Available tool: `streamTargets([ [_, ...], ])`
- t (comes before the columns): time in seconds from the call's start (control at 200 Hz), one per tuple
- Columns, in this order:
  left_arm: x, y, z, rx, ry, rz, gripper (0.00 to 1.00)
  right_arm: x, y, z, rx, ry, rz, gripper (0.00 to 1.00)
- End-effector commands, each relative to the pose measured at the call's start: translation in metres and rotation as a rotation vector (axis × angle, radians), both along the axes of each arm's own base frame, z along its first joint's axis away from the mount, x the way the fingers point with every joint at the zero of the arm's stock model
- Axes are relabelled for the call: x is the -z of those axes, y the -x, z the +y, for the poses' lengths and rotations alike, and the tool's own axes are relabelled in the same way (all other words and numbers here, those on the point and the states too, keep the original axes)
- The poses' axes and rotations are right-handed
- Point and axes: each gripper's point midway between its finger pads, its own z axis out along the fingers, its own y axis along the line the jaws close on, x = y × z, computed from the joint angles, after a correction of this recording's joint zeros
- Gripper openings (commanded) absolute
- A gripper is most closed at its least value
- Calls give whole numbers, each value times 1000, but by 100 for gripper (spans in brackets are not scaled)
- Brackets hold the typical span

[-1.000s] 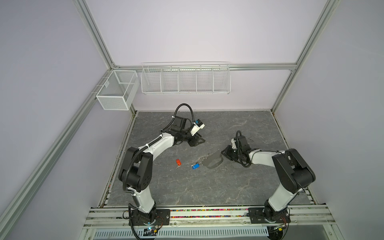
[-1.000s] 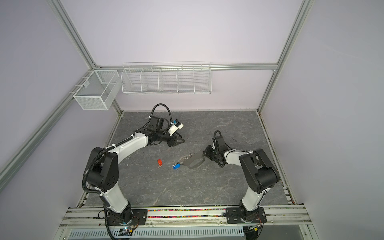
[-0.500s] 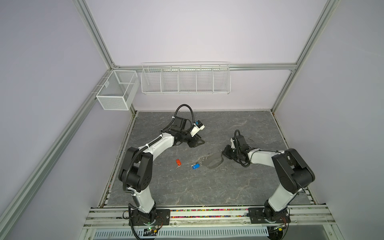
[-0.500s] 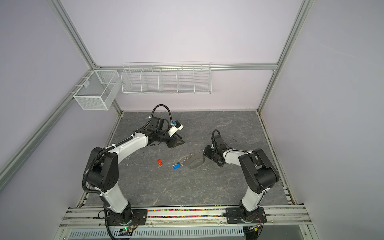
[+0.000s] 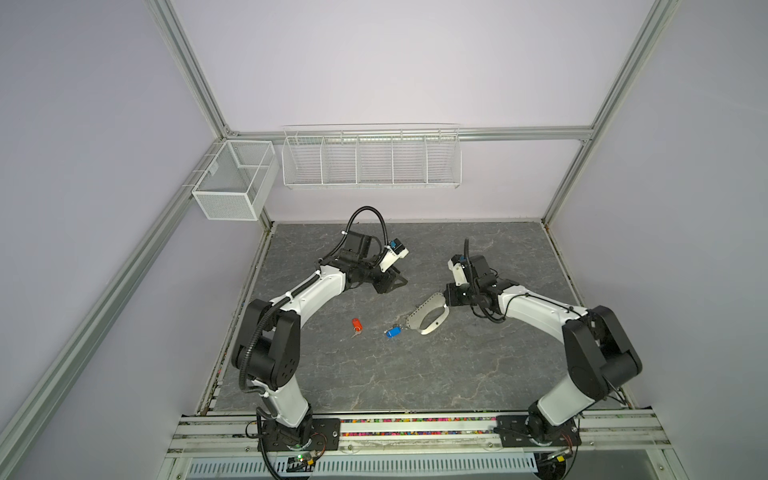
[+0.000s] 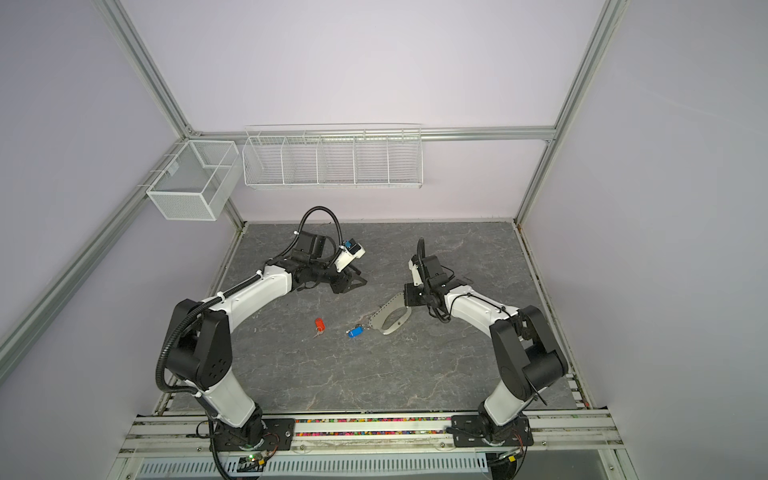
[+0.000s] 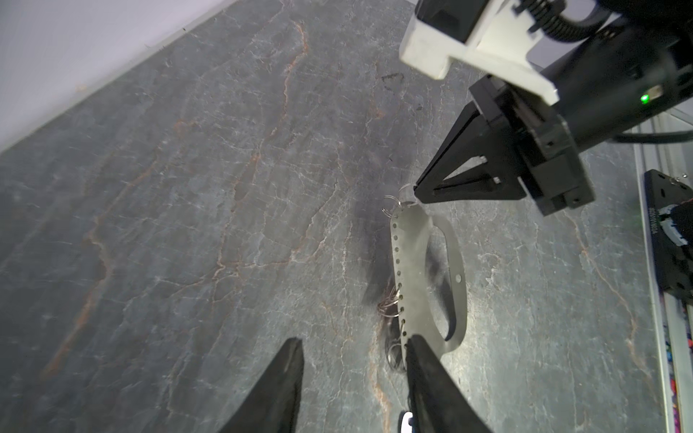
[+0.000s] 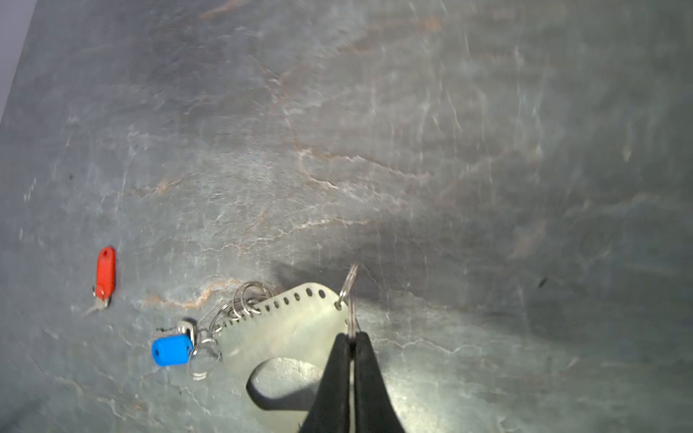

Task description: Put the keys on the keyring

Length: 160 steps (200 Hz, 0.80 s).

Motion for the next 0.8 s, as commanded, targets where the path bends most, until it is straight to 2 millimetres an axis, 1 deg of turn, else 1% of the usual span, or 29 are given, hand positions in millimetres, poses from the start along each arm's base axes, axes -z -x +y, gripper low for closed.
streamTargets([
  [0.0, -34, -4, 9, -22, 25, -146, 46, -43, 6, 16, -303, 68, -204, 7],
  [0.04, -42, -3, 11, -30, 43, -180, 46, -51, 12, 24, -399, 53, -232, 7],
  [0.185, -66, 3, 17, -53, 94, -270, 46, -75, 25, 37, -597, 46, -310, 7],
  [0.32, -84, 19, 17, -23, 158, -340, 46, -104, 36, 44, -726, 22, -426, 7],
  [0.42, -95, 33, 14, 30, 219, -376, 46, -120, 49, 48, -819, 7, -513, 7],
  [0.49, -99, 45, 9, 100, 262, -381, 46, -127, 53, 48, -841, 5, -552, 7],
  [0.595, -96, 60, 2, 192, 313, -376, 45, -133, 59, 48, -869, 1, -603, 7],
  [0.665, -94, 65, 0, 226, 334, -380, 44, -136, 63, 48, -887, -6, -647, 7],
  [0.795, -98, 73, -5, 270, 356, -407, 42, -143, 73, 48, -922, 2, -764, 7],
])
